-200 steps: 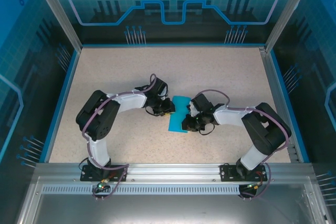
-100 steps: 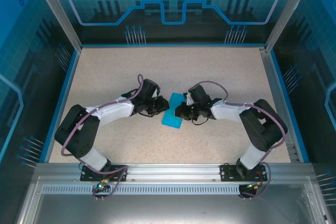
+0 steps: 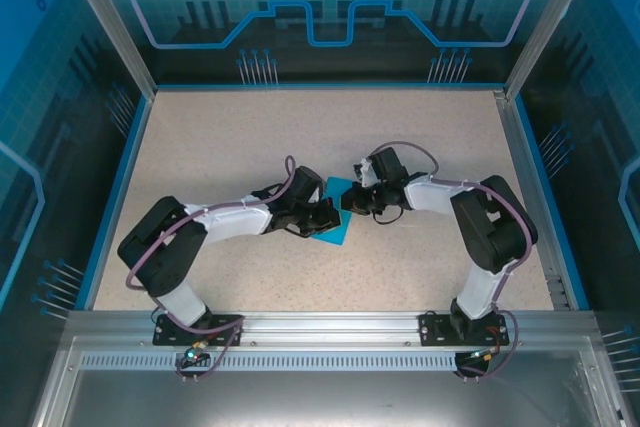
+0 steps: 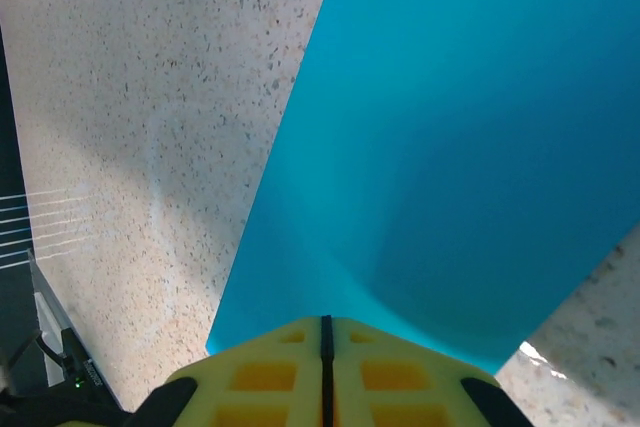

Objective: Fold a paper plane with a square sheet of paper (pick it up from the middle)
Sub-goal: First fold in half a square sheet of paper at the center of the table.

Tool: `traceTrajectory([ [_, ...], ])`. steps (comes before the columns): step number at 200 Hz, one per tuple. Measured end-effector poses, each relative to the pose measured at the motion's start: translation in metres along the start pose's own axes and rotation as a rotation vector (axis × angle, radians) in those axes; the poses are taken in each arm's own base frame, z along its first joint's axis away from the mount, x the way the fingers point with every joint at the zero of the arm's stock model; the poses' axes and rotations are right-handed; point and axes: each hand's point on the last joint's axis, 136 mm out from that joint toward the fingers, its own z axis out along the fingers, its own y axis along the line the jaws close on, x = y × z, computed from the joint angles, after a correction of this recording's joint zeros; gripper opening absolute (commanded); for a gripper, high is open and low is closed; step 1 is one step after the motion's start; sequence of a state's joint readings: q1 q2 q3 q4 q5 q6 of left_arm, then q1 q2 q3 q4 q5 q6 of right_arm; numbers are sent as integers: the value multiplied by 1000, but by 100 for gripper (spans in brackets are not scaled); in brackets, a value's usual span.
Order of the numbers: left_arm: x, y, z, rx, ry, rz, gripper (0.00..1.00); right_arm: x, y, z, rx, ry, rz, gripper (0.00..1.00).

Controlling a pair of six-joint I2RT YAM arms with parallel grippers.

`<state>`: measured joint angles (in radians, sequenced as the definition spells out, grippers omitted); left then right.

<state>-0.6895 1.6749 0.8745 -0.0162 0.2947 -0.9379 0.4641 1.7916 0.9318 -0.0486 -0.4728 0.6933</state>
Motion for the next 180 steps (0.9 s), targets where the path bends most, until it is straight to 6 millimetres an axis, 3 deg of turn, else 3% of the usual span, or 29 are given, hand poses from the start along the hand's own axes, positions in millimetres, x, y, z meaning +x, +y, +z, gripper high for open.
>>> traceTrajectory([
  [33,4,9,15,-13,37,-23,0,2,-9,8,16,27,3,8],
  [101,-3,-9,25,56,48,-21,0,7,-22,17,34,61,16,7],
  [180,2,9,40,6,81,-46,0,5,-20,14,13,60,20,10],
])
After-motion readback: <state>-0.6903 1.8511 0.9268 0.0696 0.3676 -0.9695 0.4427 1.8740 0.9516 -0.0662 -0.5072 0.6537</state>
